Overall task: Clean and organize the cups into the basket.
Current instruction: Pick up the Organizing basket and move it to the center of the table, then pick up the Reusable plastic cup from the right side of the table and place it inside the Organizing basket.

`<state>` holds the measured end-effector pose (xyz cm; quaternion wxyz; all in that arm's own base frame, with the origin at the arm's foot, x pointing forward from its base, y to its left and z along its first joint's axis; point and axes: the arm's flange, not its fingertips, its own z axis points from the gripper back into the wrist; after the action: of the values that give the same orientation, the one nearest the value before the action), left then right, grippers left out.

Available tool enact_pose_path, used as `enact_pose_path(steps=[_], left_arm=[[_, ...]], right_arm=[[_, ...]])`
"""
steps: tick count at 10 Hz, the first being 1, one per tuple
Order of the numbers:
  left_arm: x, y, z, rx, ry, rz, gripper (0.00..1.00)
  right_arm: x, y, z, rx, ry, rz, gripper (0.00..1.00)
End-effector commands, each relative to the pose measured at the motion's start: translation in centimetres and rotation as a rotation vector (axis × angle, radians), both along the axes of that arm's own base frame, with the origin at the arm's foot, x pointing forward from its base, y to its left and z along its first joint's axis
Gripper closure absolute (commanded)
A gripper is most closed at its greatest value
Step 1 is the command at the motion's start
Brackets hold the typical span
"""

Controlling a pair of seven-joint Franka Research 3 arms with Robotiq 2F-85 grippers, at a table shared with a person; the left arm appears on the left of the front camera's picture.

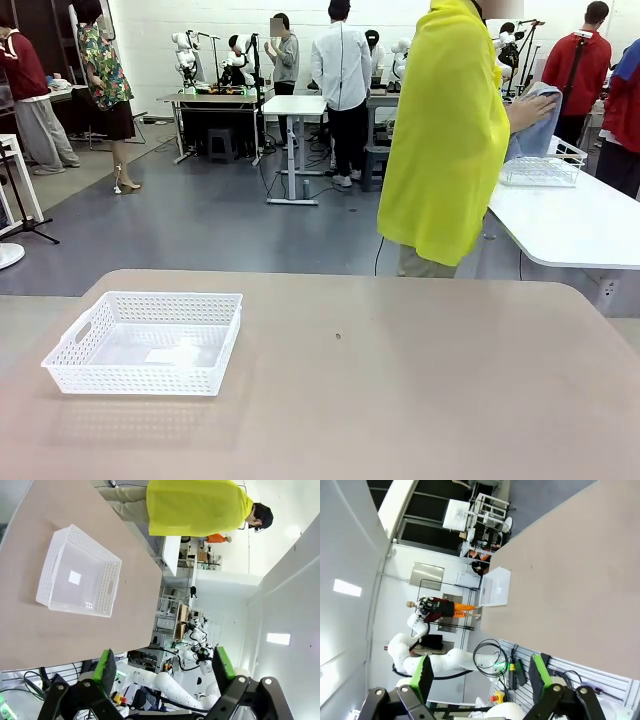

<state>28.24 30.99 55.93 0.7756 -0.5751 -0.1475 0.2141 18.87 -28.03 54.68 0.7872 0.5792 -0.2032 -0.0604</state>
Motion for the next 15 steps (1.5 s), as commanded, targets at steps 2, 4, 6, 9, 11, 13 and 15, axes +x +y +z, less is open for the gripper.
enact_pose_path(steps=[2, 4, 6, 9, 11, 13, 15], left_arm=[[0.44, 0.54, -0.28, 0.002, 0.008, -0.003, 0.0], [0.44, 0.54, -0.28, 0.002, 0.008, -0.003, 0.0], [0.44, 0.54, -0.28, 0.002, 0.008, -0.003, 0.0], [0.44, 0.54, -0.28, 0.002, 0.008, -0.003, 0.0], [0.44, 0.54, -0.28, 0.002, 0.008, -0.003, 0.0], [0.44, 0.54, -0.28, 0.002, 0.008, -0.003, 0.0], [0.44, 0.54, -0.28, 0.002, 0.008, -0.003, 0.0]], right_arm=[[-0.09, 0.12, 0.02, 0.012, -0.012, -0.002, 0.0], [-0.09, 0.12, 0.02, 0.012, -0.012, -0.002, 0.0], [-0.09, 0.12, 0.02, 0.012, -0.012, -0.002, 0.0], [-0.09, 0.12, 0.02, 0.012, -0.012, -0.002, 0.0], [-0.09, 0.12, 0.02, 0.012, -0.012, -0.002, 0.0], [-0.09, 0.12, 0.02, 0.012, -0.012, -0.002, 0.0], [-0.09, 0.12, 0.02, 0.012, -0.012, -0.002, 0.0]])
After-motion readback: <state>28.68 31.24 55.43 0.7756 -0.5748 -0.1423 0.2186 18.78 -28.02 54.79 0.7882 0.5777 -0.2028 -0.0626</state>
